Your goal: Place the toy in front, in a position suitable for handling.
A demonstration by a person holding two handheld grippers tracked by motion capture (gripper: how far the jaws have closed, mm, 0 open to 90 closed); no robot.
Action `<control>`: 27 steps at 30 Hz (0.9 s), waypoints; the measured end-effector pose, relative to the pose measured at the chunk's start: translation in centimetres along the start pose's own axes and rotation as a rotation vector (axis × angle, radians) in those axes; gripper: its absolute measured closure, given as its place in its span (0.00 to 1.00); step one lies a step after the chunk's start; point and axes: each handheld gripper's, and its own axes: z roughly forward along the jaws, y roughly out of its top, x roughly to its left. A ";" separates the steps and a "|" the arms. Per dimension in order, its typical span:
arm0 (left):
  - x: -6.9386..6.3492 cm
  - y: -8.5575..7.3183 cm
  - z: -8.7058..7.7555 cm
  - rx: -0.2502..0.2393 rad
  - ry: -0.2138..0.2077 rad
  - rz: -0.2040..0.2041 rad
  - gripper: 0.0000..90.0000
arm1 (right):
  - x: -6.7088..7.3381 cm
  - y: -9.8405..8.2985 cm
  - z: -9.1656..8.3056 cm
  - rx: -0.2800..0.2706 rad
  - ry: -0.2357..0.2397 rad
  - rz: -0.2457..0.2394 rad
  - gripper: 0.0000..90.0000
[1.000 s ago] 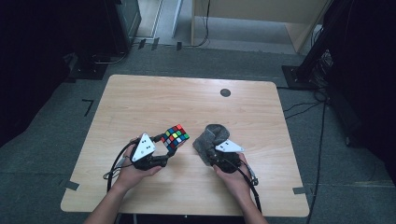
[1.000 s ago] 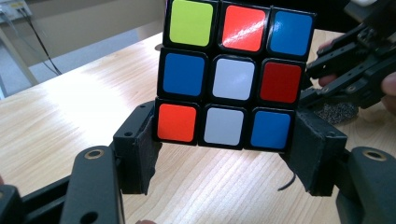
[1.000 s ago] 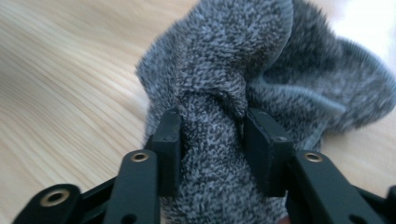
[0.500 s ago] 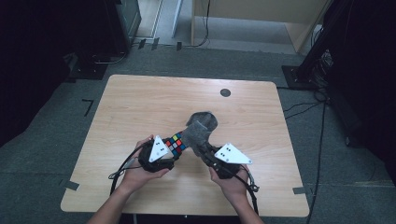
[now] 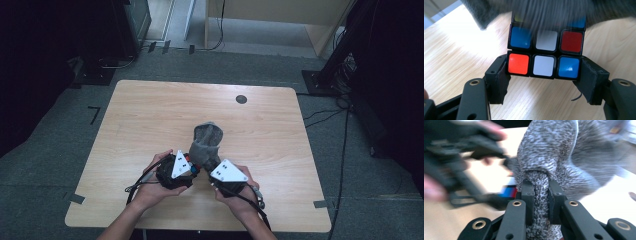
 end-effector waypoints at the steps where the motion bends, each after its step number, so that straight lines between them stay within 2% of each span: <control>1: 0.2 -0.1 -0.3 -0.032 -0.014 -0.008 0.38 | -0.9 0.0 -0.4 -0.018 -0.008 0.056 0.88; 3: 0.5 -0.1 -0.7 -0.081 -0.027 -0.016 0.38 | -2.5 0.0 -1.3 -0.078 0.019 0.169 0.88; 4: 0.5 -0.1 -0.8 -0.100 -0.033 -0.013 0.38 | -2.9 0.0 -1.6 -0.119 0.067 0.205 0.88; 6: 0.3 -0.1 -1.0 -0.130 -0.036 -0.001 0.38 | -2.8 0.4 -1.9 -0.185 0.174 0.236 0.88; 7: 0.3 0.0 -1.3 -0.147 -0.048 0.005 0.38 | -2.5 0.6 -1.8 -0.176 0.204 0.233 0.88; 8: 0.3 0.0 -1.4 -0.164 -0.060 0.000 0.38 | -2.0 0.8 -1.6 -0.148 0.208 0.205 0.88; 9: 0.3 0.0 -1.7 -0.181 -0.066 0.005 0.38 | -1.9 0.8 -1.4 -0.139 0.202 0.198 0.88; 11: 0.6 -0.1 -2.2 -0.224 -0.086 0.003 0.38 | -2.3 0.5 -1.3 -0.149 0.210 0.244 0.88; 14: 1.4 -0.1 -2.9 -0.278 -0.127 -0.040 0.38 | -3.7 -0.4 -1.0 -0.074 0.126 0.266 0.88; 16: 1.6 -0.2 -2.9 -0.276 -0.109 -0.043 0.38 | -4.5 -0.9 -1.1 -0.051 0.102 0.311 0.88; 17: 1.6 -0.2 -2.8 -0.261 -0.102 -0.034 0.38 | -4.6 -0.8 -1.2 -0.063 0.110 0.319 0.88; 19: 1.3 -0.3 -2.5 -0.234 -0.078 -0.008 0.38 | -4.2 -0.2 -1.8 -0.127 0.152 0.311 0.87; 21: 0.9 -0.2 -2.4 -0.230 -0.083 0.003 0.38 | -3.4 0.7 -2.2 -0.178 0.220 0.289 0.87; 23: 0.9 0.0 -2.6 -0.252 -0.102 -0.005 0.38 | -2.6 1.2 -2.1 -0.161 0.237 0.247 0.87; 25: 1.2 -0.1 -3.0 -0.275 -0.114 -0.020 0.38 | -2.7 0.8 -1.8 -0.145 0.212 0.249 0.87; 27: 1.9 -0.2 -3.5 -0.324 -0.153 -0.063 0.38 | -3.6 0.0 -1.4 -0.093 0.139 0.265 0.87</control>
